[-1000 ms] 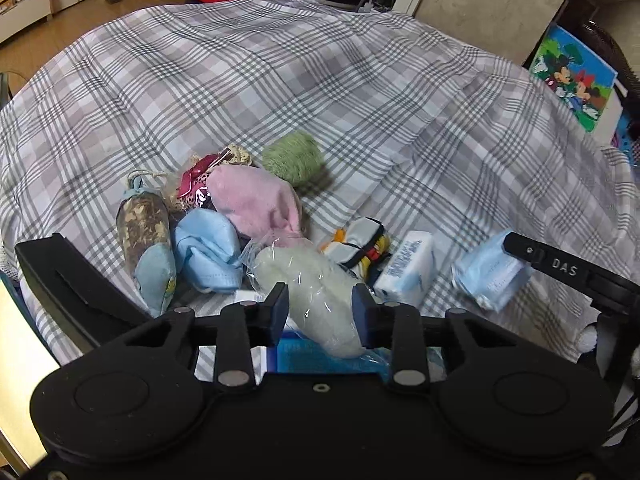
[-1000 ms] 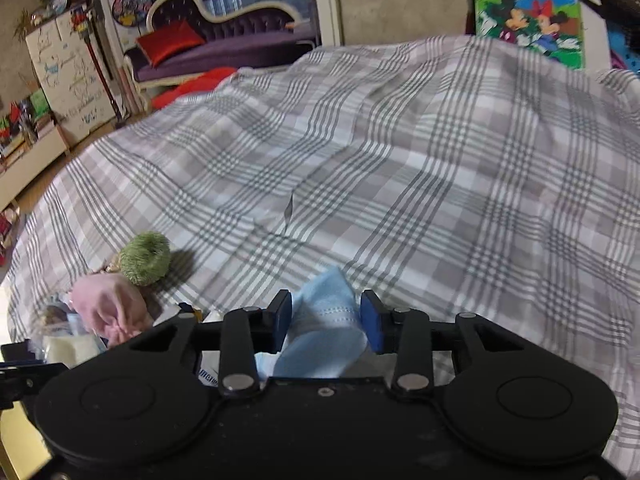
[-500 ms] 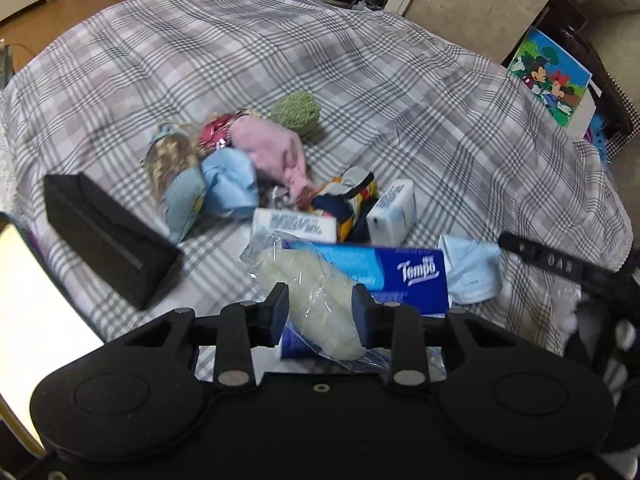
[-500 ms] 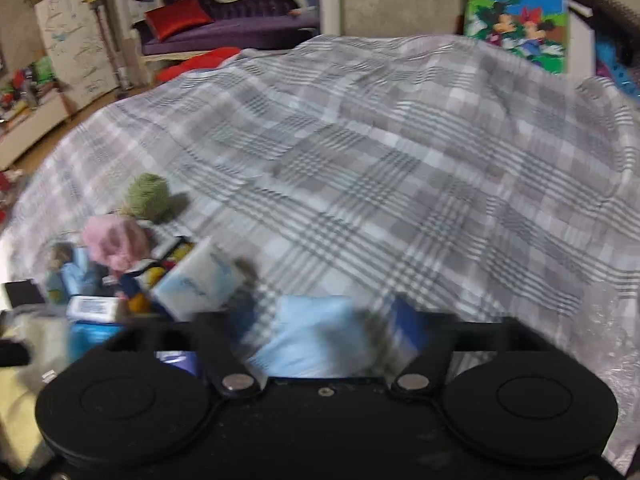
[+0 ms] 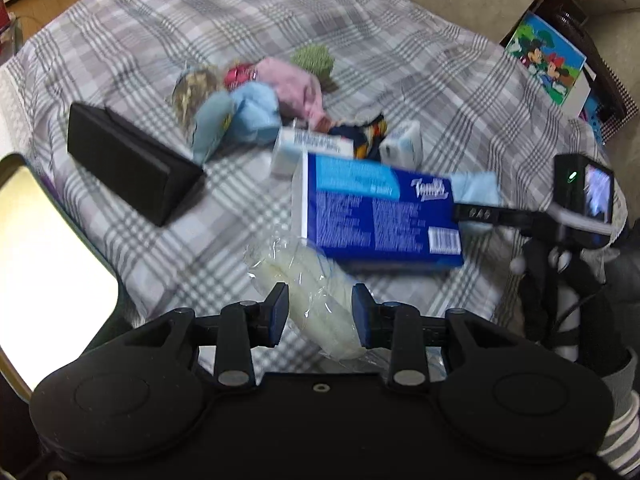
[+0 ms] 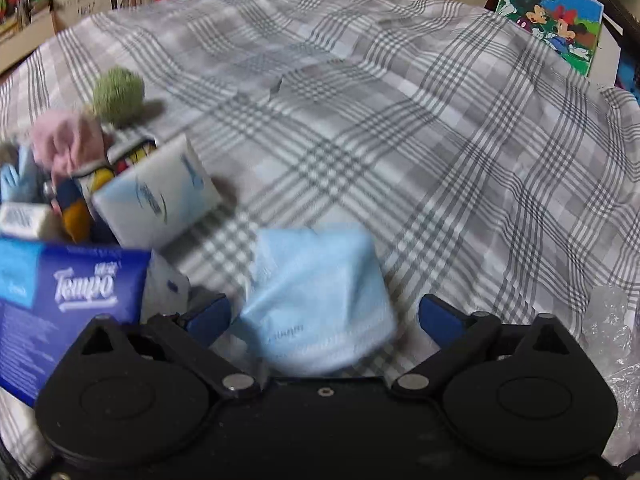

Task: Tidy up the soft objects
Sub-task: 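Grasp the wrapped sponge with the left tool while the right tool grasps the blue mask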

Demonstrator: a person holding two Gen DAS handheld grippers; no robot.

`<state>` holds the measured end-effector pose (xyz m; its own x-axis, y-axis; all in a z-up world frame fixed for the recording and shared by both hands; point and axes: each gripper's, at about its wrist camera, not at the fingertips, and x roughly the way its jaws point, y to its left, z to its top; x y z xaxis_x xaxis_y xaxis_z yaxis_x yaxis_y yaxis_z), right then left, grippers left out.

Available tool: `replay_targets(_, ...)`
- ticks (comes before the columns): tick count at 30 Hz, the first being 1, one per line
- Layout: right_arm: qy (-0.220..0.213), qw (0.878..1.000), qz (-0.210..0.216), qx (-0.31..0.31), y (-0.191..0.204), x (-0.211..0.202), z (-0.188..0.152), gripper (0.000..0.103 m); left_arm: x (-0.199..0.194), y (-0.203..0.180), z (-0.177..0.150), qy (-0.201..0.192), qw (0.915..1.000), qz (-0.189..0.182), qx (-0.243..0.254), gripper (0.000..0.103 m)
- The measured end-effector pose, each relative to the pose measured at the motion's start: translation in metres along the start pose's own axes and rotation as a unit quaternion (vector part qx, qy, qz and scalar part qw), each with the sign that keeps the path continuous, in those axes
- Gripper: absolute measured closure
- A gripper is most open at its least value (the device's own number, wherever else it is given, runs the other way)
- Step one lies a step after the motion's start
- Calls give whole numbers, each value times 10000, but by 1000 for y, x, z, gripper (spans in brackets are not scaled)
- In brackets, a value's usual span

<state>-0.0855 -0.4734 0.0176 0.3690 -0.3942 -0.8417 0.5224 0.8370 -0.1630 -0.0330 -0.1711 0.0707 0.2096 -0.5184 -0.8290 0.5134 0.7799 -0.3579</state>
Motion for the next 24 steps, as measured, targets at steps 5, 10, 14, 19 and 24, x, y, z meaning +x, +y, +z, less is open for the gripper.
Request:
replay_targets(5, 402, 9983, 394, 124, -13, -5, -3, 68, 3, 8, -18, 140, 9998, 25, -123, 69)
replay_targets(10, 533, 9976, 418, 125, -22, -18, -8, 74, 0, 20, -26, 120, 9994, 50, -307, 69)
replay_targets(14, 822, 9959, 367, -16, -26, -38, -10, 75, -8, 35, -27, 57, 9987, 103, -487, 75)
replay_targets(19, 839, 9950, 349, -425, -23, -81, -19, 78, -11, 49, -27, 0, 9978, 334, -564, 75)
replay_targets(24, 896, 9928, 543, -583, -5, -96, -27, 78, 0, 61, -39, 178, 9967, 578, -541, 53)
